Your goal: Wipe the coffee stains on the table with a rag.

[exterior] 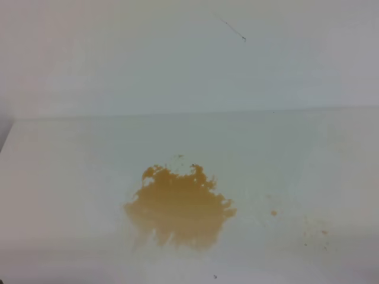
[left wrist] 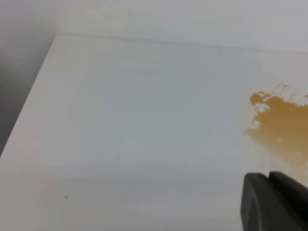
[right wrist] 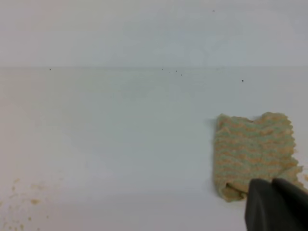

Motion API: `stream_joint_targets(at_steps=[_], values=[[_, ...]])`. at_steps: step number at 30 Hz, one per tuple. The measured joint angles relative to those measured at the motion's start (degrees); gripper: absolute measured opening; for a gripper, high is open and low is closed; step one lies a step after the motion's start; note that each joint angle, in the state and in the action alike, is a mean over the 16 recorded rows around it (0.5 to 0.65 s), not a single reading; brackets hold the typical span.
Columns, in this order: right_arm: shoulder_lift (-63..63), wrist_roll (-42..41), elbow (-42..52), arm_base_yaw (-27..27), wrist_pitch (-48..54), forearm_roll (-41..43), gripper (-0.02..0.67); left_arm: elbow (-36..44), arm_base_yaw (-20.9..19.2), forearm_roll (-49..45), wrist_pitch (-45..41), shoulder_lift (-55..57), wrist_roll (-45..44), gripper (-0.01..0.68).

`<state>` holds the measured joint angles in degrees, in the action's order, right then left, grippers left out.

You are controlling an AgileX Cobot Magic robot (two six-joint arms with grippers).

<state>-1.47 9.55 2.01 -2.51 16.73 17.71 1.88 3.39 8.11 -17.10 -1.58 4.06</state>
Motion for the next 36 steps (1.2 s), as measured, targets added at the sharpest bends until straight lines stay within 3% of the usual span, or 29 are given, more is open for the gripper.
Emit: stream_joint_targets(at_steps=[36], values=[[0.0, 0.0, 0.0, 0.0, 0.0, 0.0, -0.003, 0.3, 0.0, 0.0, 0.1, 0.0, 0.0, 0.001]])
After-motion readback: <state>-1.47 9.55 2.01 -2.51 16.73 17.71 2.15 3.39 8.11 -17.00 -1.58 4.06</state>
